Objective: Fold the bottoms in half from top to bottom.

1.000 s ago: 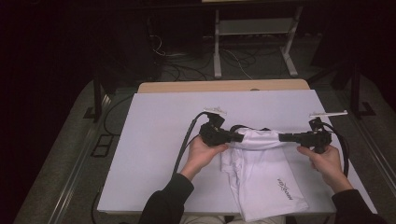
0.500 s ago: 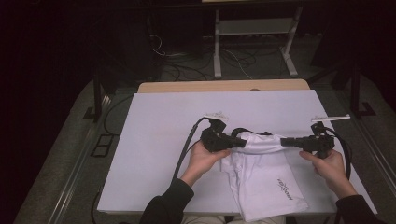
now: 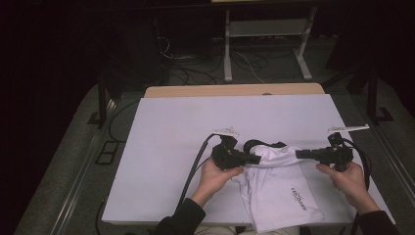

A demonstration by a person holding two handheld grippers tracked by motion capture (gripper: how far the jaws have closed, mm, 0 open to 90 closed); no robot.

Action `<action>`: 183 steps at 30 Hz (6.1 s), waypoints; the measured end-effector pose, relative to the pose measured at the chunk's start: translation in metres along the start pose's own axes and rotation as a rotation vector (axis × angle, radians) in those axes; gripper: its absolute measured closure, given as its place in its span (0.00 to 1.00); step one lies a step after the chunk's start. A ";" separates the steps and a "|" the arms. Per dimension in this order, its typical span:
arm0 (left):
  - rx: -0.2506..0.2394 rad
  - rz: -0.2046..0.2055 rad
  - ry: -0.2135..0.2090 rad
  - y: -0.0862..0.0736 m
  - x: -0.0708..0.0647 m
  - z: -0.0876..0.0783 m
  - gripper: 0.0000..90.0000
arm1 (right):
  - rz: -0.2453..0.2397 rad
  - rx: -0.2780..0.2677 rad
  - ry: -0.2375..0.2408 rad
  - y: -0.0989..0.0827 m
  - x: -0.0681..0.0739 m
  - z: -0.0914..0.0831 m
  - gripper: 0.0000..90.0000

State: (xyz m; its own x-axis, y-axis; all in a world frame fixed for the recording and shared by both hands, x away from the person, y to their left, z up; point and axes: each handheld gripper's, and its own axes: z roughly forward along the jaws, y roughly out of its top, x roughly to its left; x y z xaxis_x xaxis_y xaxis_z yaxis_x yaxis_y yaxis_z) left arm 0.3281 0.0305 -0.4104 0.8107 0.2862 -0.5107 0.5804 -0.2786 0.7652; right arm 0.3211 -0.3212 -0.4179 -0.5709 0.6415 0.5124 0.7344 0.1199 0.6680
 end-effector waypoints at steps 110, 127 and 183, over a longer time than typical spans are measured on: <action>0.050 -0.129 -0.061 -0.072 -0.018 0.023 0.96 | -0.007 0.178 -0.021 0.027 -0.017 0.072 0.87; 0.087 0.051 0.120 -0.067 -0.041 0.024 0.65 | -0.035 0.130 0.129 0.029 -0.002 0.045 0.94; -0.070 0.085 0.102 -0.021 -0.021 -0.028 0.24 | -0.090 0.199 0.245 -0.005 0.025 0.013 0.93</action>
State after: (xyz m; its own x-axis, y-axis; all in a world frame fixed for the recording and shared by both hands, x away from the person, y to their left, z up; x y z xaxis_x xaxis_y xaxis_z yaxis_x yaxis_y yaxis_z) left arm 0.2970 0.0559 -0.4050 0.8428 0.3569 -0.4029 0.5002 -0.2427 0.8312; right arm 0.3079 -0.2964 -0.4155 -0.6906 0.4230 0.5866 0.7203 0.3294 0.6104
